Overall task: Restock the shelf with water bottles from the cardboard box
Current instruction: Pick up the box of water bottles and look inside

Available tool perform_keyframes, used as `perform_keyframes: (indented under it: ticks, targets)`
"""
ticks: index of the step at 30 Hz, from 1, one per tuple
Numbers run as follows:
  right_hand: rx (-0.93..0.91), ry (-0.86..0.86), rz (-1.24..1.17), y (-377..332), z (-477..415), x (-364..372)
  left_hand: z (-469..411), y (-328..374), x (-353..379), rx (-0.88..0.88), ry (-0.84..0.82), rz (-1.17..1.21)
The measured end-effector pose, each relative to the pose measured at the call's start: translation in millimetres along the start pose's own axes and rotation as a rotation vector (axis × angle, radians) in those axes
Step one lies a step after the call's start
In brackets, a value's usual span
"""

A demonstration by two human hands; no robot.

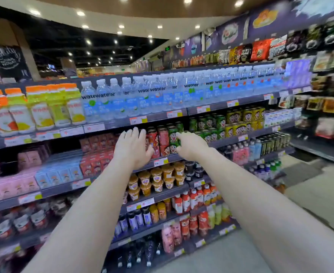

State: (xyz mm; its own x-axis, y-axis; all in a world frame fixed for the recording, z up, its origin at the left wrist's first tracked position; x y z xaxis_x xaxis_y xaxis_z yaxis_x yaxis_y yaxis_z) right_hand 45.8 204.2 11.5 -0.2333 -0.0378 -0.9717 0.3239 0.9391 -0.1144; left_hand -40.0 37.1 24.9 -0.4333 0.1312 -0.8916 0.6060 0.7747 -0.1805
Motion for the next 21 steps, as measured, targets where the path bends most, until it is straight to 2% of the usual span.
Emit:
perform_keyframes:
  ticks: [4,9,15,21]
  targets:
    - [0.062,-0.039,0.045,45.3,16.7,19.4,-3.0,45.5,39.6,0.077,-0.085,0.046]
    - [0.205,-0.113,0.034,150.7,36.2,50.8,-19.3,129.6,83.5,0.137,-0.174,0.109]
    - [0.362,-0.178,-0.008,307.6,58.5,88.6,-59.9,282.0,111.2,0.285,-0.223,0.088]
    - [0.476,-0.22,-0.071,478.1,76.3,107.5,-116.6,454.5,132.0,0.349,-0.256,0.201]
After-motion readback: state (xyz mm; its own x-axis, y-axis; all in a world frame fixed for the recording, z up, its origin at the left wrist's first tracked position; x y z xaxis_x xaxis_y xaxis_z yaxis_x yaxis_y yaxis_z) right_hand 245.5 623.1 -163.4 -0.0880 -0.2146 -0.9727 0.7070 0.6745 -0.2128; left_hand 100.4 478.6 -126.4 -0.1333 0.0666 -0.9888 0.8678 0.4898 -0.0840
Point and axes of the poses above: each hand's wrist, its own z-axis away from the middle knuckle, its own x-axis out of the palm, y = z × x, the point moved 6 cm from there along -z, towards the middle knuckle, and after that the axes turned 4 degrees about z, right-handed, at the moved point
